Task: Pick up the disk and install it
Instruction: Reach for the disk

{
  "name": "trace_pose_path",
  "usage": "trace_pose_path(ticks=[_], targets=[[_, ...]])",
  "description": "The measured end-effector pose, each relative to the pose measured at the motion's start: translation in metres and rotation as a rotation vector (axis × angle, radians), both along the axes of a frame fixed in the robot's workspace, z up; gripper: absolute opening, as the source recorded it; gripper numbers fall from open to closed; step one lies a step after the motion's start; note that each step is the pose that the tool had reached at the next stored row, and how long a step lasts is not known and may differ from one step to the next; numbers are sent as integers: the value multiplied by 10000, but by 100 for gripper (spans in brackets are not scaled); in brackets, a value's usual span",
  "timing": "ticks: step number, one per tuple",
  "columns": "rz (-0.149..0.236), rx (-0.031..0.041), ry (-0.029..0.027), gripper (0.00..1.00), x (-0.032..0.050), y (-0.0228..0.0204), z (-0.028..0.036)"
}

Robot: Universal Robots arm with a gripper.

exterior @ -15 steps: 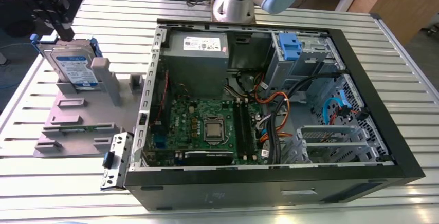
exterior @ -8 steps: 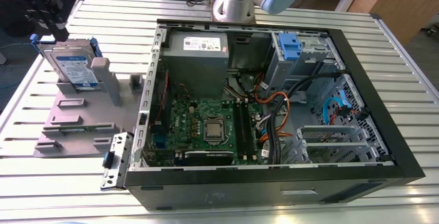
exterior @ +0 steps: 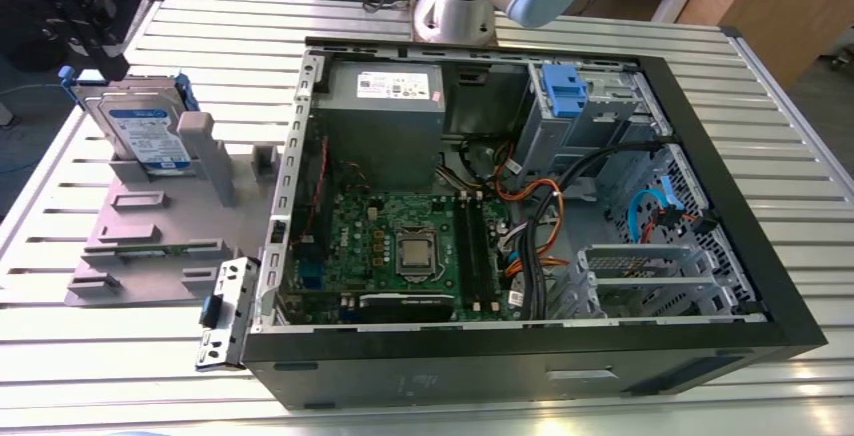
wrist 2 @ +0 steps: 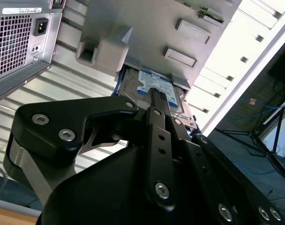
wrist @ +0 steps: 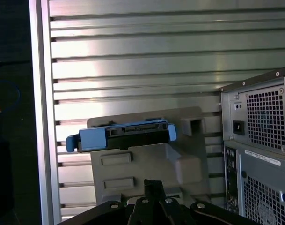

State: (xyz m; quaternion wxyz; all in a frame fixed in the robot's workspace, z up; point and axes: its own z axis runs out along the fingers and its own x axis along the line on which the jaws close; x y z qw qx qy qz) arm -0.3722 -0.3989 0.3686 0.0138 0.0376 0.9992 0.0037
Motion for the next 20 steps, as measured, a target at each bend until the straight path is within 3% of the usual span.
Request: trace_pose_path(ticks=[20], targets=[[0,-1,1,11,-109,0,-17]])
